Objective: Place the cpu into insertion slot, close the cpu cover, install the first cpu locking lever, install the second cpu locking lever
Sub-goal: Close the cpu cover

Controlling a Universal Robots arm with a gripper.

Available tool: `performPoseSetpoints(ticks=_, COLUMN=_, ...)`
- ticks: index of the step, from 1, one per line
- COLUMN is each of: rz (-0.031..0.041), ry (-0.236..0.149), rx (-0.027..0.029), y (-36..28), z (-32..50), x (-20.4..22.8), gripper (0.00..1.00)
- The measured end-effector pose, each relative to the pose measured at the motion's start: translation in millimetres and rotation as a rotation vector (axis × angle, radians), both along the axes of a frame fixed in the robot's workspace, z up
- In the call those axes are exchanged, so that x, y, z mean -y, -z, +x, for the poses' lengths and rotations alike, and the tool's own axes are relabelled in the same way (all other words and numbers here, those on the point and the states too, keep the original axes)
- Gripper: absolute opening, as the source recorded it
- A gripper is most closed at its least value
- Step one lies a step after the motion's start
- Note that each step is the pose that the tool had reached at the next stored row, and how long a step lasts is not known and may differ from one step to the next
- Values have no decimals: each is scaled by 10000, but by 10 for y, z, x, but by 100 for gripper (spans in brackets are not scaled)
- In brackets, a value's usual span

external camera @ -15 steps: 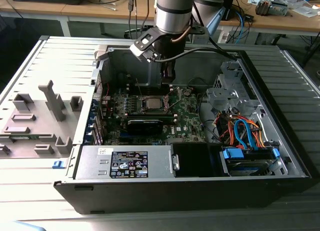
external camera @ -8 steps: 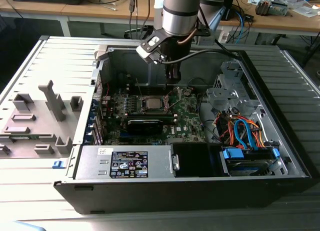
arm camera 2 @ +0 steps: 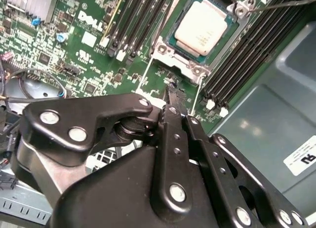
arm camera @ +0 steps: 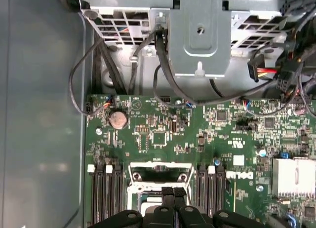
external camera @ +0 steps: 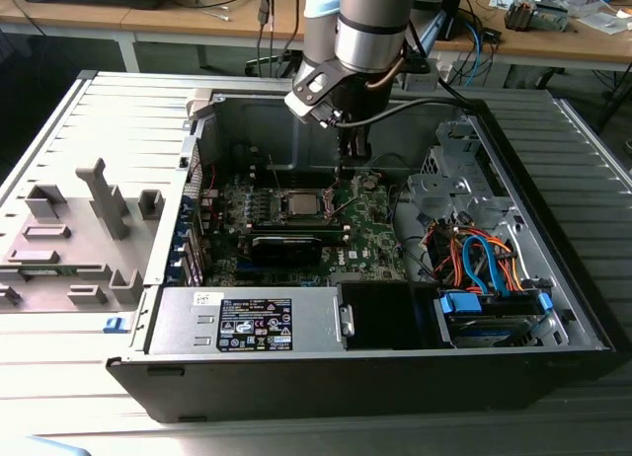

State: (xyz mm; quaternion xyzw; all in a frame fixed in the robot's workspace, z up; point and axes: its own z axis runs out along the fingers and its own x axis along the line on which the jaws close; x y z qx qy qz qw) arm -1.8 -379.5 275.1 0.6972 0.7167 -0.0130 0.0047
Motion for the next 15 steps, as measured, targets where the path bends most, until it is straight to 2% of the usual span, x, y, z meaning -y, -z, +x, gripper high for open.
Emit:
performPoseSetpoints(ticks=9, rz=0, ry=-347, rx=0, y=45, z=134, x=-43, gripper=11)
performPoseSetpoints(ticks=15, rz=-1, ry=-401, rx=0, y=56, z=154, x=-47, gripper=11)
